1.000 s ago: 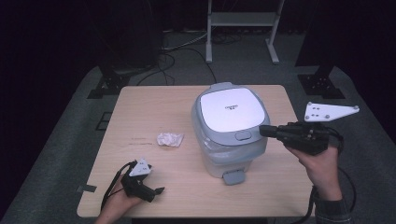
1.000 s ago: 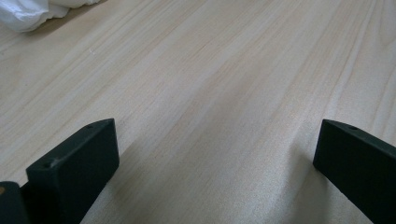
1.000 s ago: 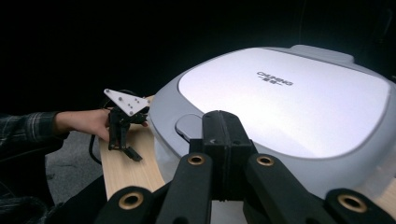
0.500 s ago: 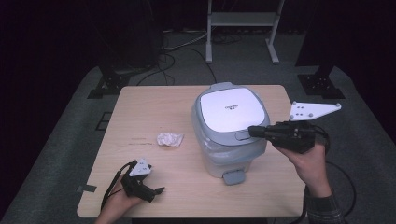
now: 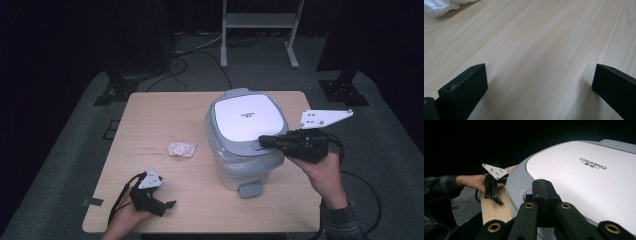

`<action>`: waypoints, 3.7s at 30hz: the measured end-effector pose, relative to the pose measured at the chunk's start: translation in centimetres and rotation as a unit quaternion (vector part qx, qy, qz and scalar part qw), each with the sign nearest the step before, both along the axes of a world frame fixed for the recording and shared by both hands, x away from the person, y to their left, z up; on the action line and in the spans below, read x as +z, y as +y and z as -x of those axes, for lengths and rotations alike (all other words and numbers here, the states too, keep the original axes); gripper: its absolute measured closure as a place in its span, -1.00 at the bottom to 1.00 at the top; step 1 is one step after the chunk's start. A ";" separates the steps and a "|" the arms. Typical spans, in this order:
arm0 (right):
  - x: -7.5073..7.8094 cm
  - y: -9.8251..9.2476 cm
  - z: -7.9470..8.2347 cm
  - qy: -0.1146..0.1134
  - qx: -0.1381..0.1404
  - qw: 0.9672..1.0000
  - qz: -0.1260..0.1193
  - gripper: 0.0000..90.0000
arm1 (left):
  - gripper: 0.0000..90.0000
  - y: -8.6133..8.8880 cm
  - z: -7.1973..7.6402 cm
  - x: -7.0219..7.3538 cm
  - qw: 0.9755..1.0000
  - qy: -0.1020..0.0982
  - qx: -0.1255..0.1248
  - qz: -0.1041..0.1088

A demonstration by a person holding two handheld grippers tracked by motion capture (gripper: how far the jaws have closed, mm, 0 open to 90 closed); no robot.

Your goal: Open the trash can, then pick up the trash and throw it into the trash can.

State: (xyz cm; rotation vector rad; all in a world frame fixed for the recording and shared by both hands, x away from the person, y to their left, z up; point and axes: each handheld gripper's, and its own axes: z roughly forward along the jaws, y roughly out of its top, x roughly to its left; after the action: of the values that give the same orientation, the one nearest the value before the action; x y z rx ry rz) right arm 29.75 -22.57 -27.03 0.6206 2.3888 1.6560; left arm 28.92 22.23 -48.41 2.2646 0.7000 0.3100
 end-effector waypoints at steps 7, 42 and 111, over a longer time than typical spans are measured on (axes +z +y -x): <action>-0.2 0.0 0.2 -0.002 -0.001 1.000 0.004 1.00 | -1.00 0.0 0.0 0.0 1.000 0.000 0.000 0.000; -0.4 -3.9 2.6 -0.041 -0.118 0.992 0.009 -0.65 | -1.00 0.0 0.0 0.0 1.000 0.000 0.001 0.001; -20.5 -9.1 1.0 0.085 -0.208 0.961 0.163 -0.99 | -1.00 0.0 -0.2 0.3 1.000 0.001 0.007 0.003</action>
State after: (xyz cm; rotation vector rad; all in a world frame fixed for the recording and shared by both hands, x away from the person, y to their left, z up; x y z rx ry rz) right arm 28.71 -31.65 -47.58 1.1393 2.3503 1.0496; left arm 29.13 22.27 -48.09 2.2551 0.7173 0.3132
